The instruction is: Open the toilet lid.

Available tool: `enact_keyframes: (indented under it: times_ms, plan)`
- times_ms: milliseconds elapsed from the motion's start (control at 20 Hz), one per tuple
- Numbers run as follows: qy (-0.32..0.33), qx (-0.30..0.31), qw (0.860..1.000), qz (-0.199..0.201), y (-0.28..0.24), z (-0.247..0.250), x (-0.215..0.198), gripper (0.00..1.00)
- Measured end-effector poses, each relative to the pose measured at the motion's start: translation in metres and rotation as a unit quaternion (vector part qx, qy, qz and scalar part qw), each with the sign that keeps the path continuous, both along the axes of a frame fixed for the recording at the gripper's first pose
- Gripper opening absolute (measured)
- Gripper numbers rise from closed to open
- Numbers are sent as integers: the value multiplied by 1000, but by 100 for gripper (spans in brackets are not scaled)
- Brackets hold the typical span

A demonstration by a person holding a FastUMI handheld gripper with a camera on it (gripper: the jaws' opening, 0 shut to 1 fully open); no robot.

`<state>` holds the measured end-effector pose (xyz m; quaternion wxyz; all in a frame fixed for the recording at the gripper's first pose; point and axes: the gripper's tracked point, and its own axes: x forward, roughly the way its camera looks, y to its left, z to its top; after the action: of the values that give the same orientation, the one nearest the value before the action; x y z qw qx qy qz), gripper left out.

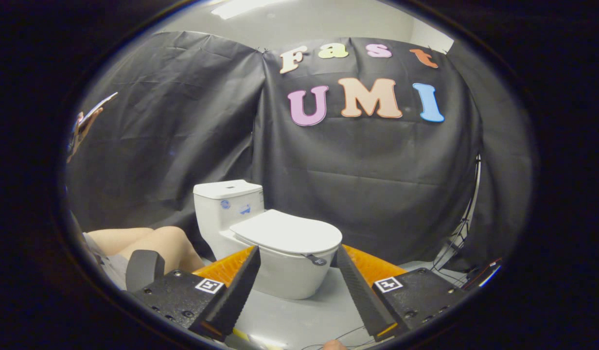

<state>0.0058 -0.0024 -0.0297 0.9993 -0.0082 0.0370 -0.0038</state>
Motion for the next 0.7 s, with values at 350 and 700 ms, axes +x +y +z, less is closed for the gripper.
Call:
enact_keyframes:
  times_ms: [350,700]
  plan:
    - [5,-15,1000,0,-16,15,29,97]
    - [22,-17,1000,-10,-38,31,85,97]
